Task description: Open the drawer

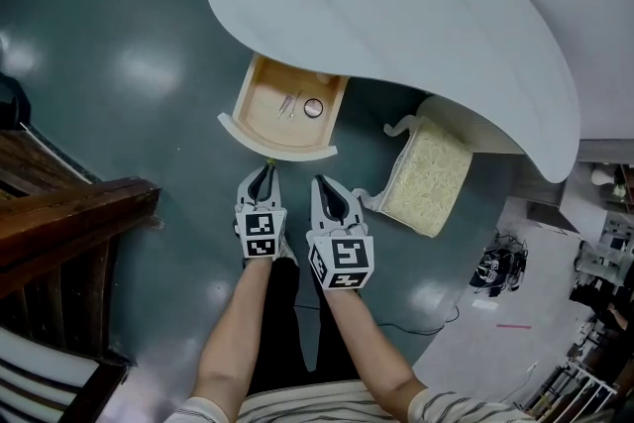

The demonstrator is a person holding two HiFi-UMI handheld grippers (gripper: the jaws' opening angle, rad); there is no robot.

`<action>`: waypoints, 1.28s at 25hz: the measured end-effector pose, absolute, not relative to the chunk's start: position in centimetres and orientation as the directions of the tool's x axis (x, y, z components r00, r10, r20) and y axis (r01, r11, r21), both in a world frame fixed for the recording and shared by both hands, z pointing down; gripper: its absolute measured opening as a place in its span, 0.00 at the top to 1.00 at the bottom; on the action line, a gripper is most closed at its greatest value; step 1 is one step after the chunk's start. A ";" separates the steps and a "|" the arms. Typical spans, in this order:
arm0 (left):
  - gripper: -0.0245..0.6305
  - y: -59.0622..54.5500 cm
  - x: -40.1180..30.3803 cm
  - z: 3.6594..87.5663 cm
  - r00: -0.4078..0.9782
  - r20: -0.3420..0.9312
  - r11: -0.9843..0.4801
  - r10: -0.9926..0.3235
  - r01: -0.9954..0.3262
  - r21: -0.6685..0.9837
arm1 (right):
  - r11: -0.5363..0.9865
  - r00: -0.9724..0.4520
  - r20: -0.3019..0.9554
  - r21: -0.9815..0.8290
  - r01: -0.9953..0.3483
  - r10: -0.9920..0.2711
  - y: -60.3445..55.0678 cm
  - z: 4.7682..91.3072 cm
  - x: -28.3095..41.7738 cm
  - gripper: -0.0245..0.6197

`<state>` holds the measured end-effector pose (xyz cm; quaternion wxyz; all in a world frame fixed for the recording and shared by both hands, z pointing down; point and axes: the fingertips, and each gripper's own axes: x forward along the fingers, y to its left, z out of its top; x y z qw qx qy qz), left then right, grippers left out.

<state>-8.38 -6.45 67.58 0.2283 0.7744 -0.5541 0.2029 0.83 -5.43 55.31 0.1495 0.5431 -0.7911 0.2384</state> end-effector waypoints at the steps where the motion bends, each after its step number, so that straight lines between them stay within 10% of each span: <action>1: 0.90 -6.2 -8.2 67.3 0.305 0.569 -0.284 -0.764 -0.950 0.129 | 0.299 -0.368 0.496 -0.215 -0.930 -0.787 -5.3 55.1 0.9 0.94; 32: 0.95 -4.5 -9.9 42.4 0.323 0.389 -0.311 -0.863 -0.945 0.096 | 0.400 -0.437 0.367 -0.176 -0.900 -0.821 -5.0 36.7 2.5 0.94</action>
